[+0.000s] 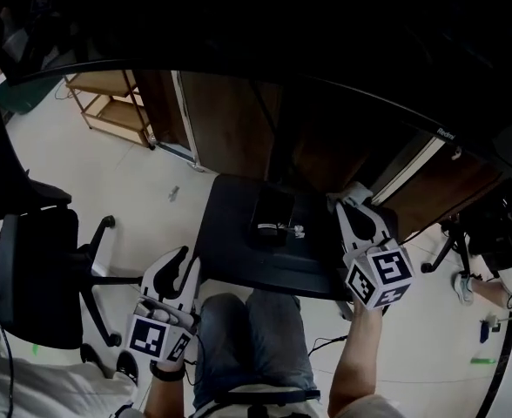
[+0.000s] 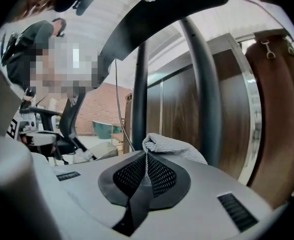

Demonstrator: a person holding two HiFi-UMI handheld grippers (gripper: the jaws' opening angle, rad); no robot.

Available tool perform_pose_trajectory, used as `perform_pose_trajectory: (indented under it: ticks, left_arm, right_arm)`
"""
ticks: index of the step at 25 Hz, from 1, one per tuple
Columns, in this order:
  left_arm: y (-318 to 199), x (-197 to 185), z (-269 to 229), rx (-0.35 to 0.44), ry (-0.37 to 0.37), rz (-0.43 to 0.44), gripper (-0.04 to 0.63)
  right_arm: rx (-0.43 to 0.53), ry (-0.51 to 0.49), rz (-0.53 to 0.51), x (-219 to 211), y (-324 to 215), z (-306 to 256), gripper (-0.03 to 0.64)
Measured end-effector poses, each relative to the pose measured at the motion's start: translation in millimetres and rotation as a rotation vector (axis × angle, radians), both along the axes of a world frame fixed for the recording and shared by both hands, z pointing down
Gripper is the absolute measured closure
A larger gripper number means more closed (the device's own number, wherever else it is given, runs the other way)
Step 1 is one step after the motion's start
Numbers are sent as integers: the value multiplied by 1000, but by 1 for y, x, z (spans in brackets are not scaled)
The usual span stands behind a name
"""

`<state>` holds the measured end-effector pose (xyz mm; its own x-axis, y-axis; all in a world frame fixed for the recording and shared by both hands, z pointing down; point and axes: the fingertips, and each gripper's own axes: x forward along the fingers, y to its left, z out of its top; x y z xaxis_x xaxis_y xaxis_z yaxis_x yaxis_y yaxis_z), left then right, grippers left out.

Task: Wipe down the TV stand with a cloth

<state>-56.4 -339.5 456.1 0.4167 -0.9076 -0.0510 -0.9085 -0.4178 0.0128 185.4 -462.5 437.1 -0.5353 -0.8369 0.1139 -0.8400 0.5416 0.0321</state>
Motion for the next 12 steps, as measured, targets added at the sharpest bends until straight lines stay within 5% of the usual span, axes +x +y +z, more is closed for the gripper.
perform_pose_trajectory:
  ticks: [6, 9, 12]
  left_arm:
    - [19, 38, 15, -7, 21, 93, 494]
    - [31, 48, 32, -18, -14, 111, 494]
    - [41, 43, 34, -2, -13, 108, 494]
  right_arm:
    - [-141, 9, -128, -29, 59, 47, 601]
    - [-195, 116, -190, -54, 51, 72, 601]
    - [-249, 261, -139, -37, 40, 93, 601]
